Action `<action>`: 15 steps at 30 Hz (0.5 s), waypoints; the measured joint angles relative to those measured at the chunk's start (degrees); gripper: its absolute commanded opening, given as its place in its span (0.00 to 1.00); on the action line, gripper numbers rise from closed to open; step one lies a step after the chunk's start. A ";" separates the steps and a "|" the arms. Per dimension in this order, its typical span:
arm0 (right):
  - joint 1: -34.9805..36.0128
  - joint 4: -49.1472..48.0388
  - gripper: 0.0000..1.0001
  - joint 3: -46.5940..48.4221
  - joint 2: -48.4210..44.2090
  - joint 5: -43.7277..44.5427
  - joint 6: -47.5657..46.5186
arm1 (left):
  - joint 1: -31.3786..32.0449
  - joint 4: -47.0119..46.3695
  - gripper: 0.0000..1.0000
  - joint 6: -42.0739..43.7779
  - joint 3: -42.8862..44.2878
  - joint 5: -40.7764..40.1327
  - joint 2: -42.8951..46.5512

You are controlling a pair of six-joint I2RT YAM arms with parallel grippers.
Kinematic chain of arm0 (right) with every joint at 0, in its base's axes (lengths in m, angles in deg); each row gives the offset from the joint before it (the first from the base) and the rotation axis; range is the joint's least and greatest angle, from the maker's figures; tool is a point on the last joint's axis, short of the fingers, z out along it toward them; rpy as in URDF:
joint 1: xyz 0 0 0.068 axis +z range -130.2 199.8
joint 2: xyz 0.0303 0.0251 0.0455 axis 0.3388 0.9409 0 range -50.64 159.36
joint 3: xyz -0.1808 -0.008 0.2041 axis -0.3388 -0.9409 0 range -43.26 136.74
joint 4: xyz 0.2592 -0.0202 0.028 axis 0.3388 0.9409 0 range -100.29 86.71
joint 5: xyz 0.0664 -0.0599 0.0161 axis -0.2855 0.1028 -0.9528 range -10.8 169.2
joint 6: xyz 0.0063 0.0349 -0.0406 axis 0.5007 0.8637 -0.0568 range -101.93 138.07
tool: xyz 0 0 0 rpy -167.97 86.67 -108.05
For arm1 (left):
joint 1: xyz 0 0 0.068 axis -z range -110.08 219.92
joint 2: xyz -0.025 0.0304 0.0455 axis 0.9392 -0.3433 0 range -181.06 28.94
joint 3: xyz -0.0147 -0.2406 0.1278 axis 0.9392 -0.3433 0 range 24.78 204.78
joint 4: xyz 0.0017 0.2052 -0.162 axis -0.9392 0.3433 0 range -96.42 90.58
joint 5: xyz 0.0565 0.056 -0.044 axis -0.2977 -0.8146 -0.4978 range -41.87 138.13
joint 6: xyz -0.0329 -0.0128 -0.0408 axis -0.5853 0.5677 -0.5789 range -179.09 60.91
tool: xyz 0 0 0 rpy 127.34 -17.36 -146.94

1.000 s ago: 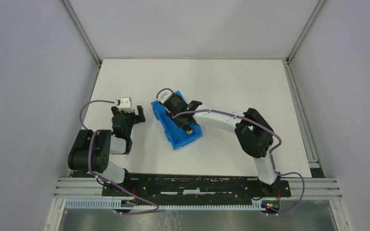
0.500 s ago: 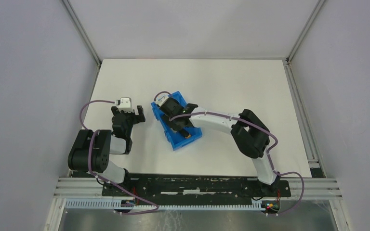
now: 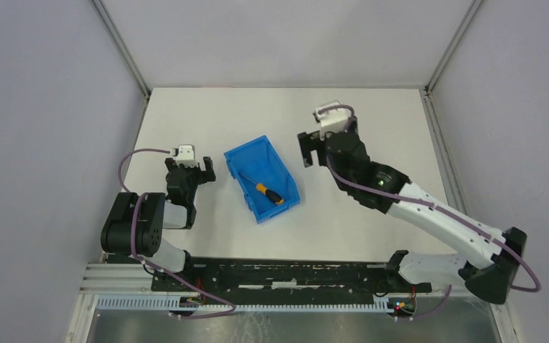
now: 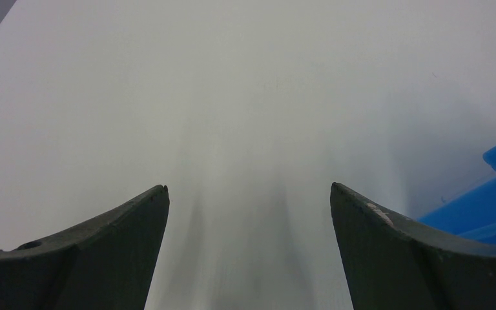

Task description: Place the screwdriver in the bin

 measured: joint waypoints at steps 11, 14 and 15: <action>-8.68 -15.80 0.98 -58.10 -30.45 16.81 5.42 | 0.00 0.00 1.00 0.02 0.00 0.00 0.00; -8.92 -17.27 0.98 -63.69 -33.20 17.25 7.50 | 0.00 0.00 1.00 0.00 0.00 0.00 0.00; -8.92 -17.49 0.98 -64.54 -33.51 17.33 8.35 | 0.00 0.00 1.00 0.02 0.00 0.00 0.00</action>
